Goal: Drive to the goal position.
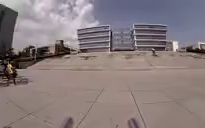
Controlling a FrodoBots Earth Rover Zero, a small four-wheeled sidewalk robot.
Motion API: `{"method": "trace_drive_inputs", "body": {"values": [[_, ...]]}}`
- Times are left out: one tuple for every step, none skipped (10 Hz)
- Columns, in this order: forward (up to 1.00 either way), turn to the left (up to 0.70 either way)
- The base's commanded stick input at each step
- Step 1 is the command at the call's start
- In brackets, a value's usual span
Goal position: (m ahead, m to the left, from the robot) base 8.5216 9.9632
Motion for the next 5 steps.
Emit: {"method": "trace_drive_inputs", "body": {"values": [[1.00, 0.39], [1.00, 0.39], [1.00, 0.39], [1.00, 0.39], [1.00, 0.36]]}}
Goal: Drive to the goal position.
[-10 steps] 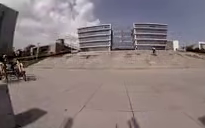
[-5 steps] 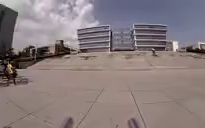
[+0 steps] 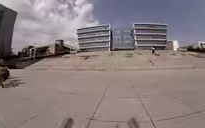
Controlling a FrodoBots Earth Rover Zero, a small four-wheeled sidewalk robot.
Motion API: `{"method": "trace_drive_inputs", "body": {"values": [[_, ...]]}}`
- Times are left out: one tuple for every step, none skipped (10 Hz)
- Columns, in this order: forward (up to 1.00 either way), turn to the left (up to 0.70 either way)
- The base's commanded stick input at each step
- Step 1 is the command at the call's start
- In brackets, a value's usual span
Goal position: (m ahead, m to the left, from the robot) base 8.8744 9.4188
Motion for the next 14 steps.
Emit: {"method": "trace_drive_inputs", "body": {"values": [[1.00, 0.10], [1.00, 0.06], [1.00, 0.02], [1.00, 0.01], [1.00, 0.02], [1.00, 0.01], [1.00, 0.01], [1.00, 0.02], [1.00, 0.02], [1.00, 0.02], [1.00, 0.14], [1.00, 0.30], [1.00, 0.39], [1.00, 0.39]]}}
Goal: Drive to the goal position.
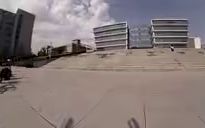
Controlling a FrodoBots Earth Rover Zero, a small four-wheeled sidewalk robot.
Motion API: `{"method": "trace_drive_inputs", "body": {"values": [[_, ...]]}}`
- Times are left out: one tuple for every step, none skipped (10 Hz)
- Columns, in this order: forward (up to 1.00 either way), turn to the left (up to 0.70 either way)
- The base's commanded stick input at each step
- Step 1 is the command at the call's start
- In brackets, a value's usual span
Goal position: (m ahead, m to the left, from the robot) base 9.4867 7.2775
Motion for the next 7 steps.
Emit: {"method": "trace_drive_inputs", "body": {"values": [[1.00, 0.39], [1.00, 0.39], [1.00, 0.39], [1.00, 0.39], [1.00, 0.39], [1.00, 0.39], [1.00, 0.39]]}}
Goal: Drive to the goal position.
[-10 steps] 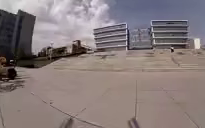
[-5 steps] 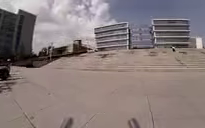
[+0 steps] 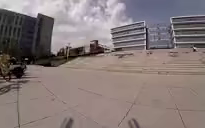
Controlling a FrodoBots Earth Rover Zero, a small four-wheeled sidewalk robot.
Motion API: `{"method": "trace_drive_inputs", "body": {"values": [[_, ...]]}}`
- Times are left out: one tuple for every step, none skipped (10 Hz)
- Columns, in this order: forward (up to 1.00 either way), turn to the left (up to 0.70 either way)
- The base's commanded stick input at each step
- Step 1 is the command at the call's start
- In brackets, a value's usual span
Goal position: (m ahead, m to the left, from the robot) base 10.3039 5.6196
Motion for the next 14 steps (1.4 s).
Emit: {"method": "trace_drive_inputs", "body": {"values": [[1.00, 0.39], [1.00, 0.39], [1.00, -0.01], [1.00, -0.01], [1.00, -0.01], [1.00, -0.01], [1.00, -0.01], [1.00, -0.01], [1.00, -0.01], [1.00, -0.01], [1.00, -0.01], [1.00, -0.01], [1.00, -0.01], [1.00, -0.01]]}}
